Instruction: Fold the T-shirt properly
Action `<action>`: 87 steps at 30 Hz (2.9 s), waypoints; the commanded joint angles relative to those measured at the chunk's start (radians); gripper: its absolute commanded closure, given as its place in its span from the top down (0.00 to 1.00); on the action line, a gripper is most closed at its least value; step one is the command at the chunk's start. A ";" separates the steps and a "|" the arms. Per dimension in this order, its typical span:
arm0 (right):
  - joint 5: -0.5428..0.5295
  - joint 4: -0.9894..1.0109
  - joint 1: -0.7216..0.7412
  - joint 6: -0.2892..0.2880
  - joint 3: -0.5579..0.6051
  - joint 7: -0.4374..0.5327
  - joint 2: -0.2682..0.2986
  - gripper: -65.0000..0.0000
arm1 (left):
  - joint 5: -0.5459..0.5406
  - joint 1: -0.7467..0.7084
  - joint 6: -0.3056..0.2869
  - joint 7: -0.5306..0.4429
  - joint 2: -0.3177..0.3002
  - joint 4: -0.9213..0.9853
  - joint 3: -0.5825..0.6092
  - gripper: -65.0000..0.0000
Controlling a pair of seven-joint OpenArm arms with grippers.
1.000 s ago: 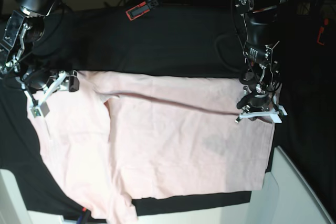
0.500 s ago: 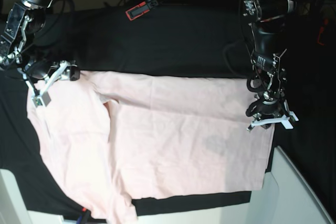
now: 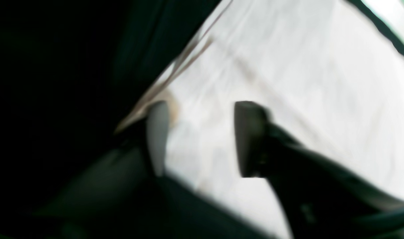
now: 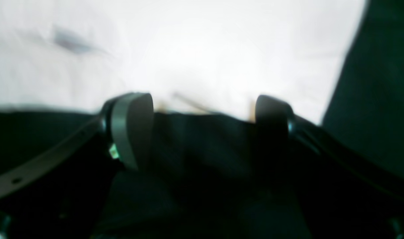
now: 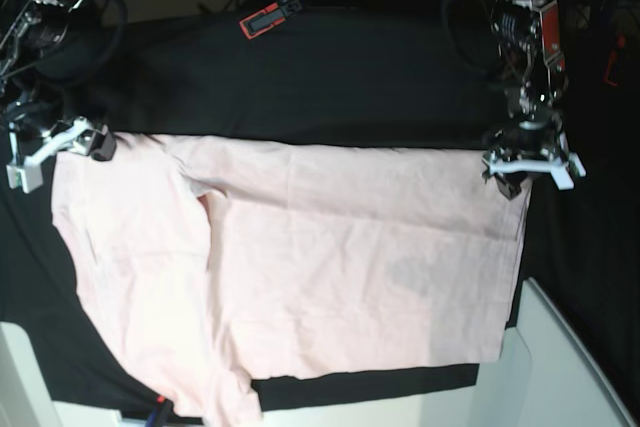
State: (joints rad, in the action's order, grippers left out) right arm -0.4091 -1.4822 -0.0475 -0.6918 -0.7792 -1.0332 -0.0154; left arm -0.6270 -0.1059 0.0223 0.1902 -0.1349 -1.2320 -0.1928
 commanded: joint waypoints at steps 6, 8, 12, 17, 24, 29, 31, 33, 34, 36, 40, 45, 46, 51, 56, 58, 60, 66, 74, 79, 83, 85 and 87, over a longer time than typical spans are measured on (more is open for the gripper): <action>-0.032 0.171 0.059 -0.006 -0.159 -0.026 0.010 0.72 | 0.002 -0.107 -0.012 -0.025 -0.012 -0.108 0.000 0.60; -0.032 0.243 0.071 -0.006 -0.217 -0.032 0.030 0.72 | 0.002 -0.133 -0.012 -0.025 -0.012 -0.117 0.005 0.60; -0.032 0.312 0.073 -0.006 -0.250 -0.031 0.075 0.72 | 0.002 -0.168 -0.012 -0.025 -0.012 -0.116 0.003 0.60; -0.035 0.394 0.113 -0.006 -0.251 -0.031 0.105 0.72 | 0.002 -0.177 -0.012 -0.022 -0.012 -0.114 0.005 0.60; -0.035 0.481 0.185 -0.006 -0.245 -0.031 0.116 0.72 | 0.002 -0.173 -0.012 -0.021 -0.012 -0.111 0.006 0.60; -0.035 0.487 0.206 -0.006 -0.242 -0.031 0.110 0.72 | 0.002 -0.165 -0.012 -0.021 -0.012 -0.111 -0.001 0.60; -0.035 0.487 0.209 -0.006 -0.242 -0.031 0.110 0.72 | 0.002 -0.160 -0.012 -0.021 -0.012 -0.111 -0.004 0.60; -0.035 0.487 0.209 -0.006 -0.242 -0.031 0.110 0.72 | 0.002 -0.147 -0.012 -0.021 -0.012 -0.108 -0.004 0.60; -0.035 0.487 0.209 -0.006 -0.242 -0.031 0.110 0.72 | 0.002 -0.142 -0.012 -0.021 -0.013 -0.102 -0.004 0.60; -0.035 0.487 0.209 -0.006 -0.242 -0.031 0.110 0.72 | 0.002 -0.124 -0.012 -0.021 -0.013 -0.088 -0.006 0.60; -0.035 0.487 0.209 -0.006 -0.240 -0.032 0.110 0.72 | 0.002 -0.096 -0.012 -0.021 -0.013 -0.075 -0.006 0.60; -0.035 0.487 0.209 -0.006 -0.240 -0.039 0.110 0.72 | -0.003 -0.064 -0.012 -0.021 -0.029 -0.067 -0.040 0.60; -0.035 0.487 0.208 -0.006 -0.240 -0.039 0.111 0.72 | -0.003 -0.058 -0.012 -0.021 -0.029 -0.059 -0.056 0.60; -0.035 0.487 0.206 -0.006 -0.240 -0.040 0.111 0.72 | -0.001 -0.013 -0.012 -0.021 -0.050 0.013 -0.101 0.60; -0.035 0.487 0.206 -0.006 -0.240 -0.040 0.110 0.72 | 0.002 0.041 -0.012 -0.024 -0.056 0.140 -0.069 0.60; -0.035 0.487 0.206 -0.006 -0.240 -0.040 0.108 0.72 | 0.002 0.061 -0.012 -0.025 -0.056 0.180 -0.069 0.60; -0.035 0.487 0.206 -0.006 -0.240 -0.040 0.108 0.72 | 0.002 0.074 -0.012 -0.025 -0.056 0.197 -0.069 0.60; -0.035 0.487 0.205 -0.006 -0.240 -0.040 0.111 0.72 | 0.002 0.062 -0.012 -0.021 -0.050 0.107 -0.067 0.60; -0.035 0.487 0.205 -0.006 -0.240 -0.040 0.111 0.72 | 0.002 0.091 -0.012 -0.021 -0.050 0.137 -0.067 0.60; -0.035 0.487 0.205 -0.006 -0.240 -0.039 0.113 0.72 | 0.002 0.113 -0.012 -0.024 -0.050 0.215 -0.067 0.60; -0.035 0.487 0.205 -0.006 -0.240 -0.039 0.114 0.72 | 0.002 0.125 -0.012 -0.025 -0.050 0.254 -0.067 0.60; -0.035 0.487 0.205 -0.006 -0.240 -0.039 0.114 0.72 | 0.002 0.128 -0.012 -0.027 -0.049 0.265 -0.067 0.60; -0.035 0.487 0.205 -0.006 -0.240 -0.039 0.114 0.72 | 0.002 0.128 -0.012 -0.027 -0.041 0.263 -0.067 0.60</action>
State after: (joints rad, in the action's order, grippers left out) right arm -0.4507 -0.9897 0.1490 -0.7033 -1.0225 -1.0573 0.0879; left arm -0.6228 0.0158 0.0109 0.1524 -0.1730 -0.9607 -0.2592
